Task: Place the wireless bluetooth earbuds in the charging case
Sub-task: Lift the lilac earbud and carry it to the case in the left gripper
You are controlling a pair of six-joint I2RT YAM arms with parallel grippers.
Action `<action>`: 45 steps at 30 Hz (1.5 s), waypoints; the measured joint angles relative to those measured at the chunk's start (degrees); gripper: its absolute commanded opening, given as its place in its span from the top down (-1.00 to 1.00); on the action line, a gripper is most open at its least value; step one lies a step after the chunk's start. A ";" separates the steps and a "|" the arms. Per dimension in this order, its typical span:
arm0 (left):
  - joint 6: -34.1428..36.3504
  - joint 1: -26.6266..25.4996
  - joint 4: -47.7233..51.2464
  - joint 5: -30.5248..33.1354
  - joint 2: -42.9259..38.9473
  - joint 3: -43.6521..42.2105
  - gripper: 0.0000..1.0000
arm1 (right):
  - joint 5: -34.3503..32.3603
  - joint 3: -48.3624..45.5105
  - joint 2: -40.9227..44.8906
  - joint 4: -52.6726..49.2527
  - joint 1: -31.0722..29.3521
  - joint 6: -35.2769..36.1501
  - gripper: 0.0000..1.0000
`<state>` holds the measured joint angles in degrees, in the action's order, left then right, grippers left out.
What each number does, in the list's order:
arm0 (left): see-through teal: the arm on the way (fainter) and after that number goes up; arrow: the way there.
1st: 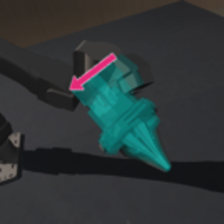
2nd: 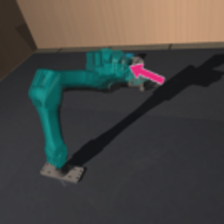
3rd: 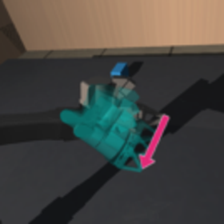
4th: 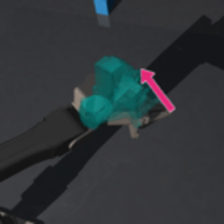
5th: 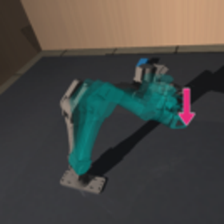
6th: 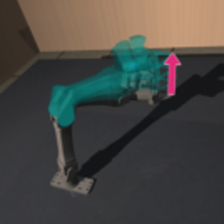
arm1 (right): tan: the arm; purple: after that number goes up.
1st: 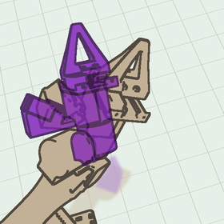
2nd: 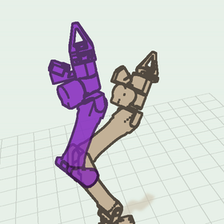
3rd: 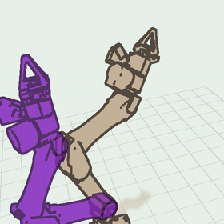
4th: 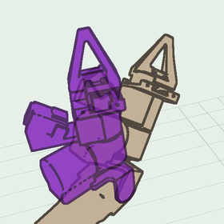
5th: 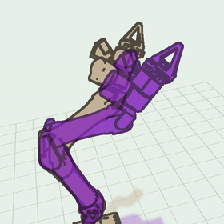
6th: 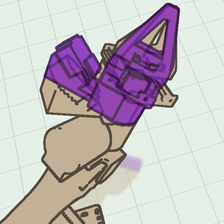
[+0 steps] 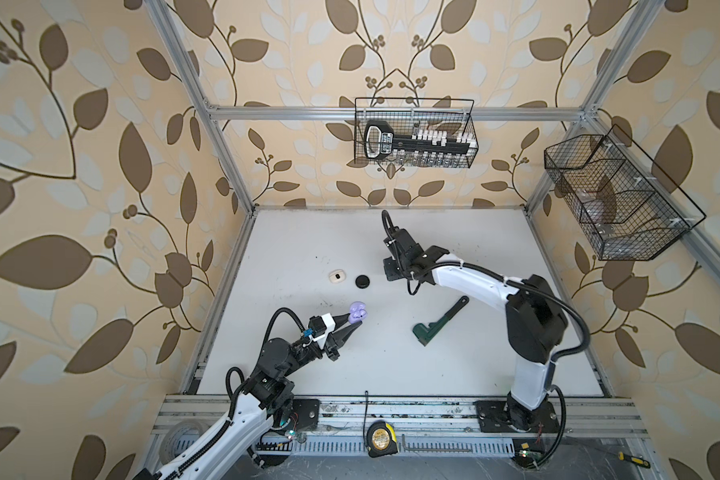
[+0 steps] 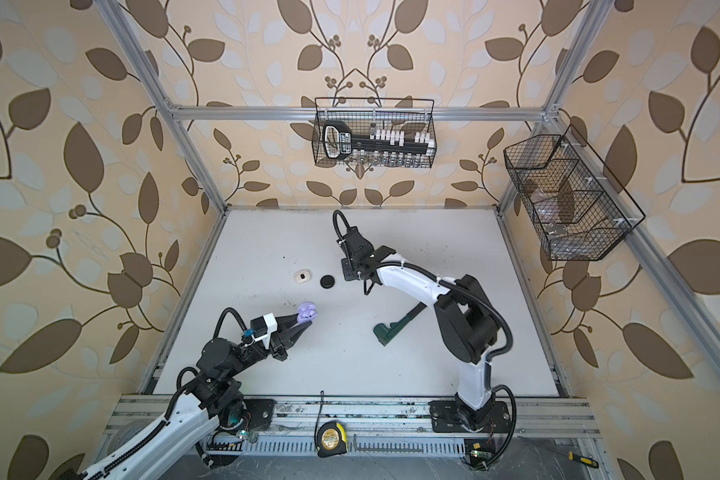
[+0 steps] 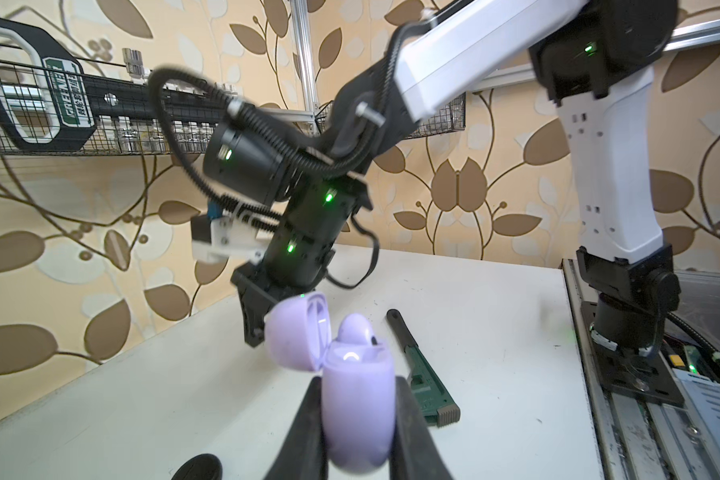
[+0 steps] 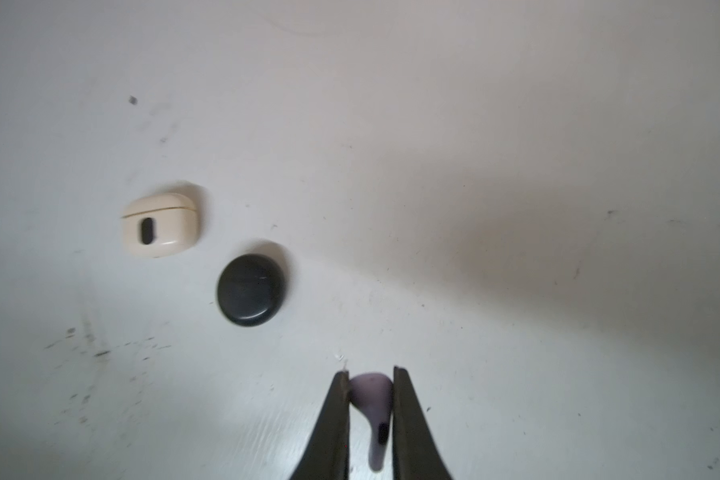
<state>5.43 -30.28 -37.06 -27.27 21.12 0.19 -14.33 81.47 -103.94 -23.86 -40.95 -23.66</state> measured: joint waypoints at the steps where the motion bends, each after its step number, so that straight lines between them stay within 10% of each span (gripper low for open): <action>1: -0.20 0.00 0.00 0.31 0.04 0.00 1.00 | -0.44 -2.29 3.26 1.55 -0.70 -0.50 0.70; 19: -3.56 0.00 -4.02 0.72 3.89 0.00 1.00 | -12.85 -27.32 34.40 25.97 -23.26 -7.02 0.71; 45: -4.20 0.00 -5.18 0.66 3.63 0.00 1.00 | -15.91 -31.12 27.19 43.34 -32.98 -9.51 0.71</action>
<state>1.23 -30.28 -42.24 -26.61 24.75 0.19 -30.24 50.35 -76.75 19.49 -73.93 -33.17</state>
